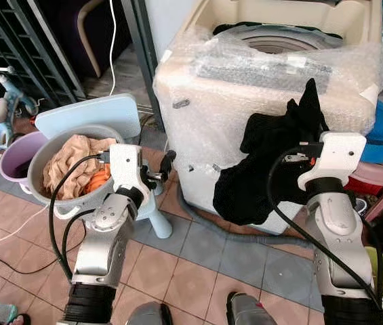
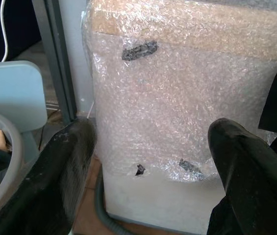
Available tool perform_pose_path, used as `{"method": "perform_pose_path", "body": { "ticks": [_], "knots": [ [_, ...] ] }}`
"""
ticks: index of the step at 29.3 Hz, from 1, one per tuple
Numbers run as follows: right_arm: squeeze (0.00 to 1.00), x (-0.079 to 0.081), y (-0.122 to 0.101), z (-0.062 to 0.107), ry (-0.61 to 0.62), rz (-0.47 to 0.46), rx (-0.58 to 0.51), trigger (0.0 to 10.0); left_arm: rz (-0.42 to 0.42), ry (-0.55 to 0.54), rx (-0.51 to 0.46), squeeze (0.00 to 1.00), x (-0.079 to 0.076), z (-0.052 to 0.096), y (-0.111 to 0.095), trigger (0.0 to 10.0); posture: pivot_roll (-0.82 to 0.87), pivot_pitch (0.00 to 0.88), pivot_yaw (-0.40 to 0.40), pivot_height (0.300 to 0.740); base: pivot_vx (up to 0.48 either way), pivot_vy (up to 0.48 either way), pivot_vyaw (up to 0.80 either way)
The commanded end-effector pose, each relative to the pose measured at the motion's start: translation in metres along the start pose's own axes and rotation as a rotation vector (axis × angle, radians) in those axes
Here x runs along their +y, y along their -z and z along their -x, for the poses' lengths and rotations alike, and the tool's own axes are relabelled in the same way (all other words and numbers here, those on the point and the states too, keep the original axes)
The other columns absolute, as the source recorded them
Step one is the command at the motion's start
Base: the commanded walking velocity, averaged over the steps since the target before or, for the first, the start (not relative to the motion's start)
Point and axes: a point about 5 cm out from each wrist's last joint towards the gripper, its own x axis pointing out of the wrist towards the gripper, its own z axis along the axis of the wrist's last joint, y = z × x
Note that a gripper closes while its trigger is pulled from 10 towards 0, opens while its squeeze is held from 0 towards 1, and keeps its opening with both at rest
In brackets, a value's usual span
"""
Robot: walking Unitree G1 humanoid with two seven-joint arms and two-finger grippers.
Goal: Clothes washing
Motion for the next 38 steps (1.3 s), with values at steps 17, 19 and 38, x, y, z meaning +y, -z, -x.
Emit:
{"method": "perform_pose_path", "body": {
  "ticks": [17,19,38],
  "knots": [
    [0.00,0.007,-0.013,0.001,-0.041,-0.004,-0.043,10.0,-0.003,-0.012,-0.022,0.00,0.003,0.004,-0.004,10.0,-0.13,0.135,0.113,0.740,0.015,0.000,-0.13],
    [0.00,0.007,-0.019,-0.001,-0.044,0.011,-0.070,10.0,-0.004,-0.010,-0.026,0.00,0.003,0.004,-0.005,10.0,-0.13,0.136,0.114,0.740,0.266,0.000,0.00],
    [0.00,0.027,-0.127,-0.064,-0.200,0.124,-0.477,10.0,0.003,0.034,-0.018,0.00,-0.009,0.009,0.004,10.0,-0.13,0.094,0.111,0.740,0.197,0.000,-0.38]
  ]
}}
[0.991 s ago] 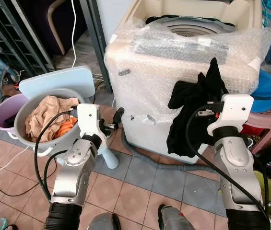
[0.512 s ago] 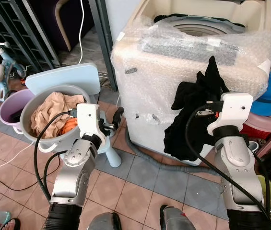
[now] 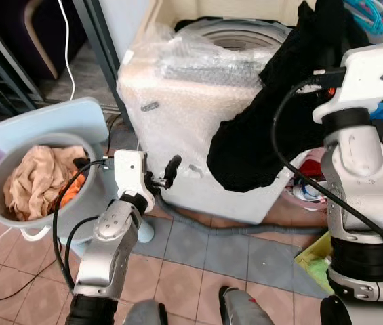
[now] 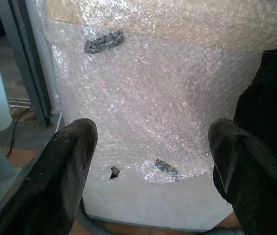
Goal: Clothes washing
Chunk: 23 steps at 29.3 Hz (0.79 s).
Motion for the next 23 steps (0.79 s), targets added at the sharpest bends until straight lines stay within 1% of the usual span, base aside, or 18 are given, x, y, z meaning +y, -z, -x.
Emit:
{"method": "perform_pose_path", "body": {
  "ticks": [1,3,6,16,23],
  "knots": [
    [0.00,0.005,-0.016,-0.013,-0.036,-0.005,-0.091,10.0,-0.017,0.011,-0.021,0.00,-0.002,-0.001,-0.005,10.0,-0.13,0.094,0.111,0.740,0.360,0.000,0.00],
    [0.00,0.010,-0.022,-0.025,-0.065,-0.009,-0.125,10.0,-0.018,0.014,-0.026,0.00,-0.002,-0.001,-0.006,10.0,-0.12,0.094,0.110,0.740,0.454,0.000,0.00],
    [0.00,0.014,-0.029,-0.036,-0.086,-0.021,-0.162,10.0,-0.020,0.007,-0.031,0.00,-0.001,0.000,-0.007,10.0,-0.12,0.095,0.107,0.740,0.461,0.000,0.00],
    [0.00,0.014,-0.030,-0.040,-0.101,-0.020,-0.183,10.0,-0.019,-0.001,-0.027,0.00,-0.001,0.003,-0.004,10.0,-0.12,0.100,0.100,0.740,0.462,0.000,0.00],
    [0.00,0.007,-0.031,-0.048,-0.073,0.011,-0.201,10.0,-0.014,-0.003,-0.008,0.00,-0.002,0.001,-0.002,10.0,-0.12,0.103,0.100,0.740,0.426,0.000,0.00]
  ]
}}
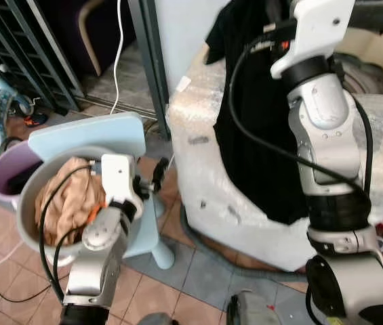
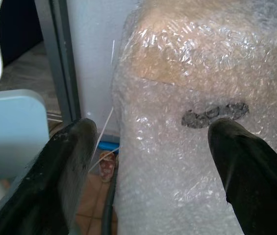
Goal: Clothes washing
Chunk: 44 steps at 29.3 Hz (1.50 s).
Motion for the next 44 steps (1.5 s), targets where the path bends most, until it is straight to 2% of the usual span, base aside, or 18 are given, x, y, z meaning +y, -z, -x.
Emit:
{"method": "perform_pose_path", "body": {
  "ticks": [1,4,15,19,20,21,23,25,26,27,31,32,34,35,36,38,41,44],
  "knots": [
    [0.00,-0.010,-0.005,-0.003,0.051,0.017,-0.032,10.0,-0.007,0.009,0.009,0.00,-0.005,0.000,0.001,10.0,-0.12,0.104,0.098,0.740,0.000,0.000,0.00],
    [0.00,-0.021,-0.002,-0.003,0.130,0.054,-0.008,10.0,-0.015,0.003,0.023,0.00,-0.005,0.002,0.003,10.0,-0.11,0.103,0.095,0.740,0.000,0.000,0.00],
    [0.00,-0.051,0.017,-0.007,0.224,0.067,0.077,10.0,-0.016,-0.009,0.033,0.00,-0.005,0.006,0.005,10.0,-0.09,0.108,0.083,0.740,0.000,0.000,-0.74],
    [0.00,-0.066,0.028,-0.021,0.192,0.098,0.144,10.0,-0.018,-0.016,0.034,0.00,-0.004,0.007,0.005,10.0,-0.09,0.111,0.074,0.740,0.000,0.000,-0.80],
    [0.00,-0.073,0.026,-0.033,0.169,0.119,0.145,10.0,-0.016,-0.021,0.035,0.00,-0.003,0.008,0.005,10.0,-0.09,0.112,0.070,0.740,0.000,0.000,-0.80],
    [0.00,-0.073,0.026,-0.033,0.169,0.119,0.145,10.0,-0.016,-0.021,0.035,0.00,-0.003,0.008,0.005,10.0,-0.09,0.112,0.070,0.740,0.000,0.000,-0.80],
    [0.00,-0.083,0.015,-0.052,0.156,0.157,0.120,10.0,-0.015,-0.026,0.035,0.00,-0.003,0.009,0.005,10.0,-0.08,0.115,0.059,0.740,0.000,0.000,-0.80],
    [0.00,-0.085,0.012,-0.056,0.154,0.163,0.108,10.0,-0.015,-0.027,0.036,0.00,-0.003,0.009,0.005,10.0,-0.08,0.115,0.059,0.740,0.000,0.000,-0.80],
    [0.00,-0.088,0.004,-0.067,0.158,0.125,0.095,10.0,-0.009,-0.037,0.033,0.00,-0.004,0.010,0.006,10.0,-0.08,0.115,0.050,0.740,0.000,0.000,-0.66],
    [0.00,-0.089,0.002,-0.071,0.156,0.109,0.094,10.0,-0.007,-0.040,0.033,0.00,-0.004,0.010,0.006,10.0,-0.08,0.115,0.050,0.740,0.000,0.000,-0.66],
    [0.00,-0.073,0.018,-0.075,0.073,0.009,0.174,10.0,-0.004,-0.043,0.031,0.00,-0.007,0.011,0.006,10.0,-0.08,0.116,0.040,0.740,0.000,0.000,0.00],
    [0.00,-0.055,0.035,-0.069,-0.031,-0.031,0.228,10.0,-0.003,-0.048,0.026,0.00,-0.007,0.011,0.006,10.0,-0.08,0.115,0.037,0.740,0.000,0.000,0.00],
    [0.00,-0.049,0.039,-0.067,-0.060,-0.042,0.242,10.0,-0.003,-0.050,0.025,0.00,-0.007,0.011,0.006,10.0,-0.08,0.115,0.037,0.740,0.000,0.000,0.00],
    [0.00,-0.033,0.052,-0.059,-0.143,-0.018,0.269,10.0,-0.002,-0.056,0.025,0.00,-0.006,0.012,0.006,10.0,-0.07,0.118,0.031,0.740,0.000,0.000,0.00],
    [0.00,-0.033,0.052,-0.059,-0.143,-0.018,0.269,10.0,-0.002,-0.056,0.025,0.00,-0.006,0.012,0.006,10.0,-0.07,0.118,0.031,0.740,0.000,0.000,0.00],
    [0.00,-0.018,0.061,-0.051,-0.213,-0.002,0.265,10.0,0.006,-0.067,0.023,0.00,-0.005,0.013,0.006,10.0,-0.08,0.120,0.030,0.740,0.000,0.000,0.00],
    [0.00,-0.009,0.063,-0.047,-0.227,-0.036,0.237,10.0,0.008,-0.072,0.020,0.00,-0.007,0.014,0.006,10.0,-0.07,0.123,0.025,0.740,0.000,0.000,0.00],
    [0.00,-0.008,0.063,-0.047,-0.239,-0.026,0.233,10.0,0.004,-0.072,0.021,0.00,-0.008,0.015,0.006,10.0,-0.06,0.124,0.018,0.740,0.000,0.000,0.15]
  ]
}}
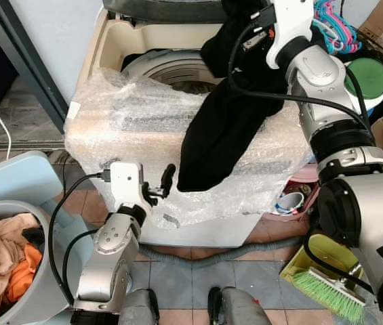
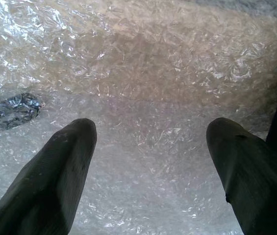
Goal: Clothes washing
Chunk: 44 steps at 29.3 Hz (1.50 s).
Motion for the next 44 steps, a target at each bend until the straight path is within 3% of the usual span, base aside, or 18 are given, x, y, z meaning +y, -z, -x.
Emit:
{"method": "perform_pose_path", "body": {
  "ticks": [1,3,6,11,14,15,16,18,23,24,27,28,29,34,38,44],
  "knots": [
    [0.00,-0.001,-0.004,-0.001,-0.008,0.017,-0.021,10.0,-0.012,-0.007,-0.020,0.00,-0.001,0.003,-0.004,10.0,-0.04,0.130,0.009,0.740,0.000,0.000,0.80],
    [0.00,-0.001,-0.005,-0.002,-0.001,0.034,-0.029,10.0,-0.017,-0.023,-0.028,0.00,-0.001,0.007,-0.007,10.0,-0.02,0.136,-0.003,0.740,0.000,0.000,0.80],
    [0.00,0.003,-0.009,-0.006,0.005,-0.023,-0.052,10.0,-0.026,-0.100,-0.030,0.00,0.009,0.024,-0.008,10.0,0.07,0.169,-0.045,0.740,0.000,0.000,0.80],
    [0.00,0.019,-0.017,-0.018,-0.024,-0.078,-0.062,10.0,-0.040,-0.164,-0.011,0.00,0.018,0.043,-0.006,10.0,0.12,0.196,-0.059,0.740,0.000,0.000,0.63],
    [0.00,0.027,-0.017,-0.023,-0.059,-0.105,-0.033,10.0,-0.043,-0.174,-0.006,0.00,0.020,0.048,-0.006,10.0,0.12,0.202,-0.058,0.740,0.000,0.000,0.00],
    [1.00,0.033,-0.011,-0.024,-0.075,-0.113,0.032,10.0,-0.044,-0.174,-0.004,0.00,0.020,0.048,-0.006,10.0,0.12,0.212,-0.056,0.740,0.000,0.000,0.00],
    [1.00,0.033,-0.011,-0.024,-0.075,-0.113,0.032,10.0,-0.044,-0.174,-0.004,0.00,0.020,0.048,-0.006,10.0,0.12,0.212,-0.056,0.740,0.000,0.000,0.00],
    [1.00,0.044,0.015,-0.020,-0.115,-0.094,0.253,10.0,-0.051,-0.164,0.003,0.00,0.016,0.048,-0.009,10.0,0.12,0.220,-0.057,0.740,0.000,0.000,0.00],
    [1.00,0.032,0.032,-0.009,-0.063,-0.062,0.373,10.0,-0.055,-0.158,0.016,0.00,0.016,0.050,-0.009,10.0,0.12,0.216,-0.053,0.740,0.000,0.000,0.00],
    [1.00,0.032,0.032,-0.009,-0.063,-0.062,0.373,10.0,-0.055,-0.158,0.016,0.00,0.016,0.050,-0.009,10.0,0.12,0.216,-0.053,0.740,0.000,0.000,0.00],
    [1.00,-0.006,0.009,-0.008,0.089,-0.046,0.179,10.0,-0.054,-0.145,0.028,0.00,0.014,0.047,-0.006,10.0,0.10,0.206,-0.045,0.740,0.000,0.000,0.00],
    [1.00,-0.006,0.009,-0.008,0.089,-0.046,0.179,10.0,-0.054,-0.145,0.028,0.00,0.014,0.047,-0.006,10.0,0.10,0.206,-0.045,0.740,0.000,0.000,0.00],
    [1.00,-0.022,-0.004,-0.005,0.143,-0.021,0.076,10.0,-0.053,-0.137,0.027,0.00,0.013,0.044,-0.007,10.0,0.09,0.202,-0.040,0.740,0.000,0.000,0.00],
    [1.00,-0.031,-0.008,-0.001,0.122,-0.016,0.057,10.0,-0.053,-0.126,0.024,0.00,0.013,0.039,-0.009,10.0,0.07,0.199,-0.032,0.740,0.000,0.000,0.00],
    [1.00,-0.038,-0.003,0.013,-0.014,-0.005,0.047,10.0,-0.049,-0.116,0.023,0.00,0.013,0.035,-0.008,10.0,0.04,0.180,-0.024,0.740,0.000,0.000,0.00],
    [1.00,-0.057,0.006,0.059,-0.233,-0.091,0.083,10.0,-0.043,-0.086,0.020,0.00,0.009,0.028,-0.007,10.0,0.00,0.161,-0.008,0.740,0.000,0.000,0.00]
  ]
}}
